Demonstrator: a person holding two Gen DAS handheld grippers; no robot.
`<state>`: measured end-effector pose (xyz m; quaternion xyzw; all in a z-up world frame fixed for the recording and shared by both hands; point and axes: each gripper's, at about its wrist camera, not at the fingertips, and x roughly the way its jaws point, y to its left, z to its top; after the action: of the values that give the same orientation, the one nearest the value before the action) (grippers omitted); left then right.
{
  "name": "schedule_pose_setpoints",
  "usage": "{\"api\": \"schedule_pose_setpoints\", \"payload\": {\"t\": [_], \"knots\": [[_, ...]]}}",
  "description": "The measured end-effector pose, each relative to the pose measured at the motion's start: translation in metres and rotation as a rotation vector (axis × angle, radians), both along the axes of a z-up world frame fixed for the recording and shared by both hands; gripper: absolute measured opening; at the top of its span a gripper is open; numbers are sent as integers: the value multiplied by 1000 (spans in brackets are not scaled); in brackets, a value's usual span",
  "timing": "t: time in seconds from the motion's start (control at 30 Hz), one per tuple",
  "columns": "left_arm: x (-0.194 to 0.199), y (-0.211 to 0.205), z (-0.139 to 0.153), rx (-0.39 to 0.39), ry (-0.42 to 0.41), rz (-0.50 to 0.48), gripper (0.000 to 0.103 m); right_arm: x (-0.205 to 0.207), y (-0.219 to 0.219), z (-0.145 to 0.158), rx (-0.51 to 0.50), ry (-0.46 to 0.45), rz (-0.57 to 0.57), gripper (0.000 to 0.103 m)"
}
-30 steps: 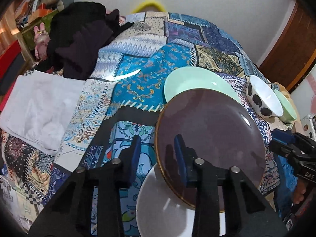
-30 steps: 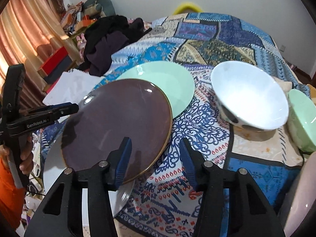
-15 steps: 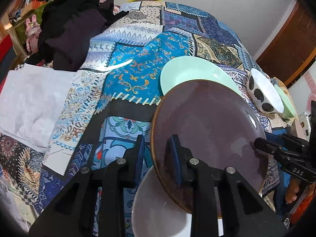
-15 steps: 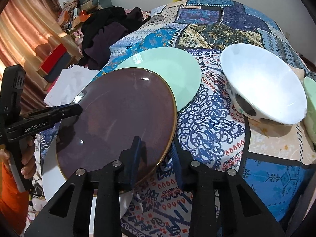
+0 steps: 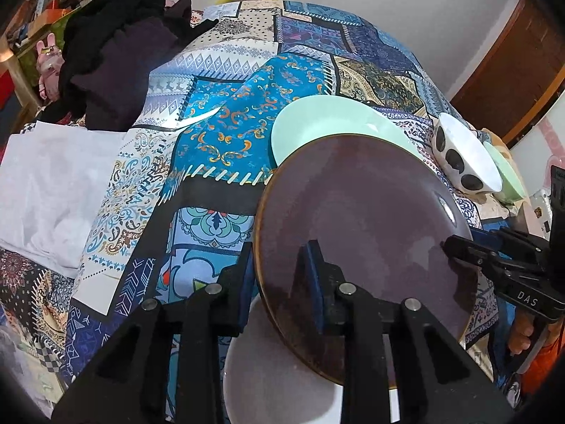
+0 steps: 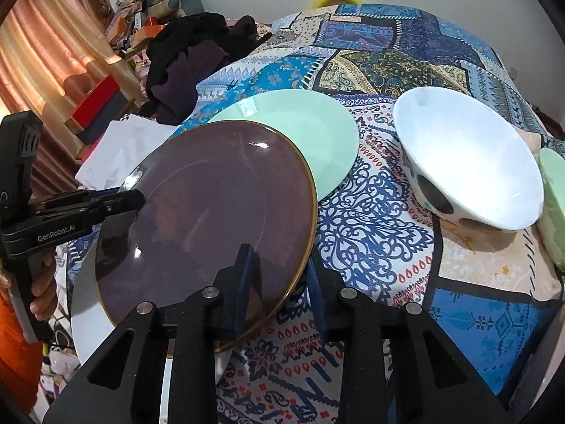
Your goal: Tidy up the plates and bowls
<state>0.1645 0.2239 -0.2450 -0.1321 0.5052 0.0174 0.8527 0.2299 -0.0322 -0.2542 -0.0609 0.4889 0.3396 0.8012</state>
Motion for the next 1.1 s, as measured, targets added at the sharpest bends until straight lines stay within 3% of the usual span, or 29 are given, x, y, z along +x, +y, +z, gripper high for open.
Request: {"api": "schedule_pose_setpoints", "payload": {"t": [0.6,1.1], "knots": [[-27,-26,26,-11,-25,5,27,-17,-31,21,43,-5,-30,24],[-48,-81,58,-22,-55,-51,27,-45,-85,48,75,-49,-96,24]]}}
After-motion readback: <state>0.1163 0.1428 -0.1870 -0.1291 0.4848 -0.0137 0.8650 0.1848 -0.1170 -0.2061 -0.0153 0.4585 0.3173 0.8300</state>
